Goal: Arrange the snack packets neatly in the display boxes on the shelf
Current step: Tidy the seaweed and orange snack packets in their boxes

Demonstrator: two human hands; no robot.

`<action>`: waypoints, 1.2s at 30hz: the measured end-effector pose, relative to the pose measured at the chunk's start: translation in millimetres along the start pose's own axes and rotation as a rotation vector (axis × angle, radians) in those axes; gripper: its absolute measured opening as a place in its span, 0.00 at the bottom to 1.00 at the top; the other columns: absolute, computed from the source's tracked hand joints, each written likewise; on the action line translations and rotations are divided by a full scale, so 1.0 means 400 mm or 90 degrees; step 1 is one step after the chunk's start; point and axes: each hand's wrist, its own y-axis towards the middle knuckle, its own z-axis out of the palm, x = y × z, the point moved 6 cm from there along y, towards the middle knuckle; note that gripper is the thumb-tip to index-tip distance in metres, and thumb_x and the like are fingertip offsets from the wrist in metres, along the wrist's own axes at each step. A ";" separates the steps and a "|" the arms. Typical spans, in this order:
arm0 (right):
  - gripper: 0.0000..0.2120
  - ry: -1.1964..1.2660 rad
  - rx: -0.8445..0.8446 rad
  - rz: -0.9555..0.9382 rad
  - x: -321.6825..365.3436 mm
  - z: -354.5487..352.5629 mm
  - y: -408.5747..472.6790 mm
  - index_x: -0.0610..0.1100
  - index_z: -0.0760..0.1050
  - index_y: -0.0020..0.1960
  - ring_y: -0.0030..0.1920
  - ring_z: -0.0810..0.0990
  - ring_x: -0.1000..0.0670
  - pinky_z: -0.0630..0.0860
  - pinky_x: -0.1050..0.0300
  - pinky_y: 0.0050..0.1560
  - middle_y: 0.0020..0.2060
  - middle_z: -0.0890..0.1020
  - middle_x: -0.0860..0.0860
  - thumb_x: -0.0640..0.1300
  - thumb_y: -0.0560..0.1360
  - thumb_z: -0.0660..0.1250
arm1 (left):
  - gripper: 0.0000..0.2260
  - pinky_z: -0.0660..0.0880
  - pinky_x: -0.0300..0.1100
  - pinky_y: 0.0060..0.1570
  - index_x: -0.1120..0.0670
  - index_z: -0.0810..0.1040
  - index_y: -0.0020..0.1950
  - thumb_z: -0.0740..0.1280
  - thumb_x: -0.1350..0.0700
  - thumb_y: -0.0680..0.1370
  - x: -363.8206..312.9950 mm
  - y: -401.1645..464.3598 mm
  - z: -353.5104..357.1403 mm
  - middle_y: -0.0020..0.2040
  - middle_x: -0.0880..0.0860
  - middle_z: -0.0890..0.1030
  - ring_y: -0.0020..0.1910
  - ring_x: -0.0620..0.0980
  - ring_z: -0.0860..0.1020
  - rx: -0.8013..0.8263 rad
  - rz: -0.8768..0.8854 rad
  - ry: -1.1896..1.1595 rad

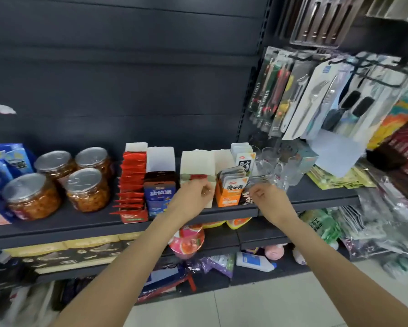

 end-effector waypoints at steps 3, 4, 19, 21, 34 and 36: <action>0.08 0.014 -0.027 -0.024 -0.059 -0.050 0.050 0.38 0.79 0.52 0.47 0.79 0.45 0.75 0.53 0.50 0.48 0.82 0.43 0.36 0.77 0.62 | 0.10 0.74 0.43 0.56 0.53 0.77 0.59 0.64 0.56 0.79 -0.066 0.062 0.036 0.57 0.51 0.79 0.56 0.48 0.76 -0.018 0.039 0.002; 0.08 0.009 -0.026 -0.031 -0.074 -0.059 0.071 0.38 0.79 0.52 0.48 0.79 0.45 0.74 0.54 0.50 0.48 0.82 0.43 0.36 0.77 0.62 | 0.11 0.73 0.42 0.57 0.52 0.76 0.61 0.64 0.55 0.79 -0.081 0.084 0.044 0.58 0.51 0.78 0.58 0.47 0.74 -0.017 0.046 0.013; 0.13 -0.054 0.184 -0.095 -0.162 -0.004 0.315 0.42 0.77 0.60 0.55 0.79 0.49 0.72 0.61 0.57 0.56 0.81 0.46 0.42 0.76 0.66 | 0.23 0.70 0.47 0.62 0.53 0.68 0.71 0.66 0.49 0.77 -0.073 0.306 0.140 0.67 0.52 0.72 0.63 0.51 0.72 0.135 0.029 0.196; 0.11 -0.045 0.203 -0.114 -0.164 -0.003 0.330 0.43 0.79 0.57 0.50 0.79 0.52 0.71 0.64 0.52 0.53 0.82 0.47 0.43 0.76 0.67 | 0.22 0.71 0.48 0.61 0.53 0.69 0.70 0.66 0.50 0.77 -0.063 0.316 0.142 0.64 0.52 0.73 0.61 0.50 0.73 0.139 0.012 0.169; 0.05 -0.145 0.149 -0.290 -0.150 -0.023 0.388 0.46 0.79 0.50 0.47 0.81 0.50 0.78 0.53 0.48 0.47 0.83 0.51 0.44 0.77 0.65 | 0.16 0.71 0.44 0.60 0.52 0.74 0.66 0.65 0.54 0.79 -0.068 0.320 0.150 0.62 0.51 0.77 0.59 0.50 0.74 0.091 -0.093 0.127; 0.05 -0.100 0.176 -0.286 -0.161 -0.019 0.405 0.47 0.80 0.49 0.46 0.81 0.51 0.78 0.52 0.49 0.46 0.83 0.52 0.43 0.76 0.66 | 0.16 0.69 0.43 0.60 0.52 0.74 0.67 0.65 0.56 0.79 -0.073 0.316 0.150 0.62 0.52 0.77 0.60 0.51 0.74 0.085 -0.114 0.116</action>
